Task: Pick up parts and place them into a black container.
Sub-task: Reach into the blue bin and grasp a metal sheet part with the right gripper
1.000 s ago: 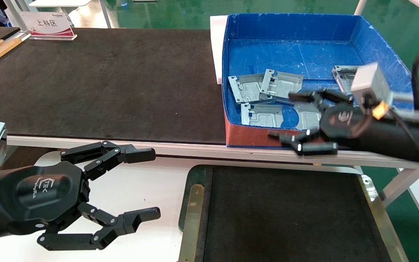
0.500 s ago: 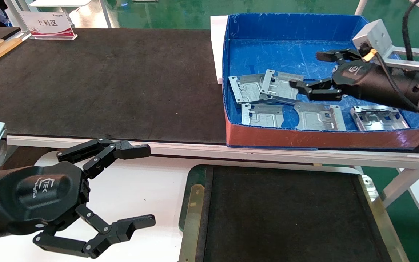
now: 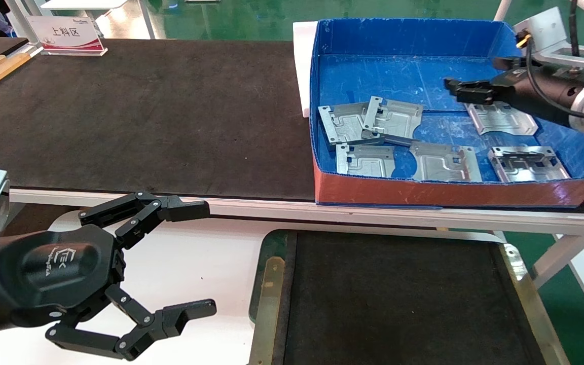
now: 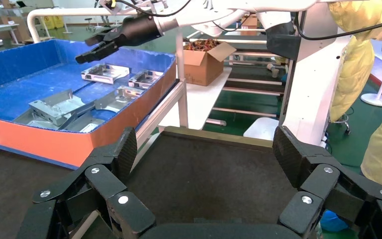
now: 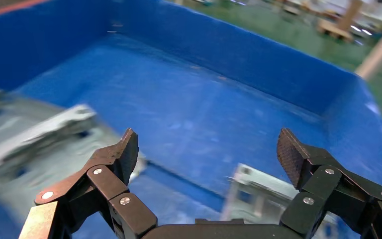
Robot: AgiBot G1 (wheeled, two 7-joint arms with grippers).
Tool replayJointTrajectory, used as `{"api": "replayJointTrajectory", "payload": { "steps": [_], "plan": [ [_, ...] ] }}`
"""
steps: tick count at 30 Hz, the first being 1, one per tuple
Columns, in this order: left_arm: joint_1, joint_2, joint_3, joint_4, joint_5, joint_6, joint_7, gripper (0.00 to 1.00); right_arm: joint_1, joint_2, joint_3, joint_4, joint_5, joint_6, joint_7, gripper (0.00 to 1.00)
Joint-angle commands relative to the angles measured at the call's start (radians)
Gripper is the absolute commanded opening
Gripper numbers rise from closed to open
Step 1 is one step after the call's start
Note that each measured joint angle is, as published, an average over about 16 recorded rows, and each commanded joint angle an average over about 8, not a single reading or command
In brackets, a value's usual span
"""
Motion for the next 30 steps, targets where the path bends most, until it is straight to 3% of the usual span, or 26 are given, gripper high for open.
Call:
{"api": "replayJointTrajectory", "payload": {
  "steps": [1,10,30],
  "plan": [
    [0.0,0.0,0.0,0.0,0.0,0.0,0.0,1.0,0.011,-0.015,0.002,-0.029,0.001,0.058,0.011,1.0],
    [0.0,0.0,0.0,0.0,0.0,0.0,0.0,1.0,0.054,-0.054,-0.021,-0.088,-0.032,0.157,0.093,1.0],
    [0.0,0.0,0.0,0.0,0.0,0.0,0.0,1.0,0.085,-0.096,-0.103,-0.176,-0.158,0.168,0.406,1.0]
  ]
}}
